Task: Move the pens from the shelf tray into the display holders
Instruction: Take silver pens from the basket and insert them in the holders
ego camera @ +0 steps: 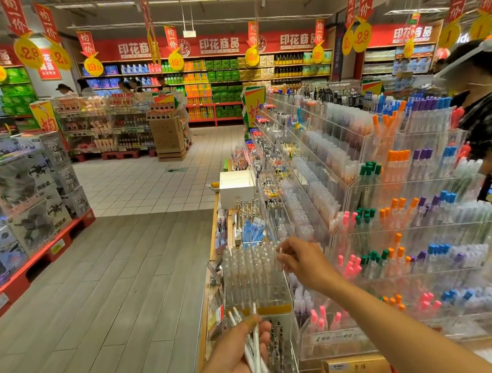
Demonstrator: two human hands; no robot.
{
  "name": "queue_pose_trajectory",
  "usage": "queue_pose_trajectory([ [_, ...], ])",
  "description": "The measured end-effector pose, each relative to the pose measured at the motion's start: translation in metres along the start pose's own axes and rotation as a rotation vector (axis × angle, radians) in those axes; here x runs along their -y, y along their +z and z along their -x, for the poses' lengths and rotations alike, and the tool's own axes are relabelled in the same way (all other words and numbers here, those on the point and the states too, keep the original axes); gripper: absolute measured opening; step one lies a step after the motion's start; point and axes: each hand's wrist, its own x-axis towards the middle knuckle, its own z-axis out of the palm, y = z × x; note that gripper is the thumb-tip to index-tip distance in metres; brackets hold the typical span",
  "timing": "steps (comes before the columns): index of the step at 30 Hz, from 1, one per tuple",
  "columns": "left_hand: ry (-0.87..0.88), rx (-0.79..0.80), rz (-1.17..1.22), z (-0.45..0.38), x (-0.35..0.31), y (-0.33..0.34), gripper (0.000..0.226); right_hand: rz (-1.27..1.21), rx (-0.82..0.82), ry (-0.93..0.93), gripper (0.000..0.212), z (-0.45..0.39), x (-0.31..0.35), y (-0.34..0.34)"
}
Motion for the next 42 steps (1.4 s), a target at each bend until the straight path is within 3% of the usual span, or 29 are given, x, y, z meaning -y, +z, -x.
queue_pose_trajectory([
  [5, 0.014, 0.007, -0.018, 0.001, 0.0, 0.0, 0.027, 0.061, 0.025, 0.037, 0.017, -0.003, 0.003, -0.009],
  [8, 0.003, 0.015, -0.048, 0.004, -0.001, 0.003, 0.017, 0.085, 0.16, 0.182, 0.016, 0.005, -0.001, -0.009],
  [14, 0.04, 0.074, -0.093, 0.007, -0.001, 0.012, 0.024, -0.357, 0.574, 0.195, 0.019, 0.035, -0.003, 0.0],
  [20, 0.053, 0.104, -0.088, 0.006, 0.004, 0.017, 0.031, -0.627, 0.644, 0.218, 0.017, 0.048, 0.003, 0.008],
  [22, 0.031, 0.11, -0.054, 0.007, 0.005, 0.017, 0.031, -0.778, 0.579, 0.238, 0.016, 0.047, 0.0, 0.0],
  [24, -0.016, 0.097, 0.035, 0.007, 0.007, 0.016, 0.027, -0.852, 0.387, 0.278, 0.019, 0.041, -0.001, -0.013],
  [27, -0.074, 0.06, 0.117, 0.007, 0.012, 0.011, 0.023, -0.758, 0.021, 0.214, 0.019, 0.03, -0.005, -0.035],
  [30, -0.089, 0.035, 0.158, 0.009, 0.017, 0.01, 0.026, -0.615, -0.175, 0.069, 0.016, 0.023, -0.008, -0.047],
  [36, -0.053, 0.029, 0.168, 0.01, 0.024, 0.015, 0.015, -0.182, -0.085, -0.041, 0.012, 0.023, -0.009, -0.025],
  [42, 0.014, 0.052, 0.135, 0.01, 0.022, 0.011, 0.014, 0.033, -0.08, -0.117, 0.018, 0.016, 0.001, -0.025],
])
